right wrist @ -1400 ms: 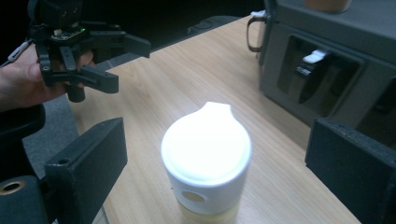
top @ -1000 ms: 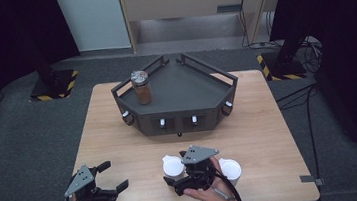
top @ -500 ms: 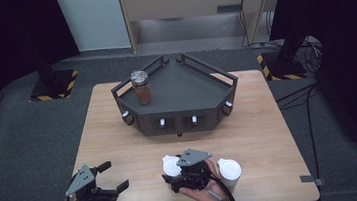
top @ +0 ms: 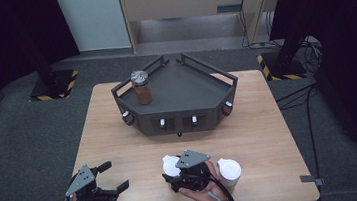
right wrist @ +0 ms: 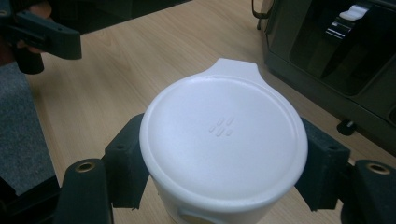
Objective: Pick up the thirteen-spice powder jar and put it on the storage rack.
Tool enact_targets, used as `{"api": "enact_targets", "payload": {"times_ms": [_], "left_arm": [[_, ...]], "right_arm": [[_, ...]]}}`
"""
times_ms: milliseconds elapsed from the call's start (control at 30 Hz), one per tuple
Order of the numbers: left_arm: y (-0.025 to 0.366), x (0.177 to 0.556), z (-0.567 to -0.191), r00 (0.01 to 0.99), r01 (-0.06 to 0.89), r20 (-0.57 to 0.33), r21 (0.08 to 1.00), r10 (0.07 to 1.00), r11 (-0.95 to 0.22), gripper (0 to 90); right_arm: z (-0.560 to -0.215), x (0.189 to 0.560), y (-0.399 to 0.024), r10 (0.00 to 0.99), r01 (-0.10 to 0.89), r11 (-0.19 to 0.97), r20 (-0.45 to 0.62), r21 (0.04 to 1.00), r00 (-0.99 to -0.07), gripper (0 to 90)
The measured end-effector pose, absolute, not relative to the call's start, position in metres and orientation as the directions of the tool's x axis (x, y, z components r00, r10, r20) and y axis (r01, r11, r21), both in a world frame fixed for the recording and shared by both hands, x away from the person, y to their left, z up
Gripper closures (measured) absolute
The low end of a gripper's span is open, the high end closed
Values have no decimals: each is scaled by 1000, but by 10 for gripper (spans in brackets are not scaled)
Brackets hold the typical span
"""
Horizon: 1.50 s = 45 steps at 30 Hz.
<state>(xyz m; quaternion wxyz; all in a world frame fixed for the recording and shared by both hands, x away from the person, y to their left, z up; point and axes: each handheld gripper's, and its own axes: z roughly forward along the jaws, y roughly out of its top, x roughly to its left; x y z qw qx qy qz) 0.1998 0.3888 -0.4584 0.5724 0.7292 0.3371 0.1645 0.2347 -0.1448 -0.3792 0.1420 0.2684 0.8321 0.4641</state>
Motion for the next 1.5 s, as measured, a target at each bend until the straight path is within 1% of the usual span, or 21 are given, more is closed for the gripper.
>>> {"api": "enact_targets", "payload": {"times_ms": [367, 633, 967, 1233, 1500], "left_arm": [[389, 201, -458, 721, 306, -148, 945, 677, -120, 0], [387, 202, -457, 728, 305, -139, 943, 671, -136, 0], [387, 203, -457, 733, 310, -143, 941, 665, -140, 0], [387, 203, -458, 734, 310, -144, 940, 663, -139, 0], [386, 204, -457, 734, 312, -144, 940, 664, -141, 0]], "right_arm": [[-350, 243, -149, 566, 306, 434, 8, 848, -825, 306], [-328, 254, -154, 559, 319, 429, 29, 845, -829, 306], [-299, 266, -157, 552, 311, 450, 13, 838, -834, 306], [-273, 284, -159, 562, 328, 439, 29, 837, -827, 306], [-245, 301, -157, 577, 314, 450, -4, 836, -817, 306]]}}
